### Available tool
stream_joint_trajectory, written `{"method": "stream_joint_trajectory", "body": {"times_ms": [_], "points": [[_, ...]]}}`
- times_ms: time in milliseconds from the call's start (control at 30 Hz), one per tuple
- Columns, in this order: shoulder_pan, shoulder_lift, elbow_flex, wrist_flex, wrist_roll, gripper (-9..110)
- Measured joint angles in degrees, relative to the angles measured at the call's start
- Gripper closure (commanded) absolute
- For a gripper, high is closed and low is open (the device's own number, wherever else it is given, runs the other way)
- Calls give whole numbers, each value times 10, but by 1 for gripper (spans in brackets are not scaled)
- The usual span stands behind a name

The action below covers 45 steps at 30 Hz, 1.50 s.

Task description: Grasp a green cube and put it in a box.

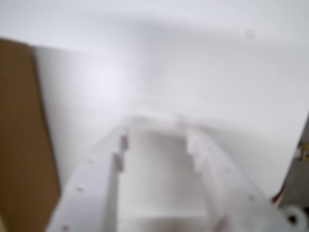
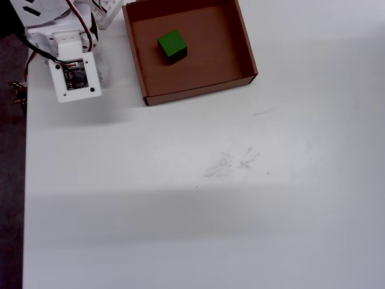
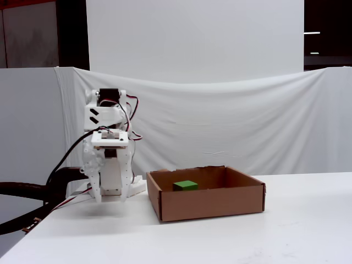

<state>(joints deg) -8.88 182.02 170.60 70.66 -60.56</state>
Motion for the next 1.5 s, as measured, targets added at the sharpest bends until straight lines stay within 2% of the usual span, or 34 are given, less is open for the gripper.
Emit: {"method": "stream_joint_trajectory", "body": {"times_ms": [367,1500], "points": [[3,0,0,3,27,81],[3,0,0,4,28,80]]}}
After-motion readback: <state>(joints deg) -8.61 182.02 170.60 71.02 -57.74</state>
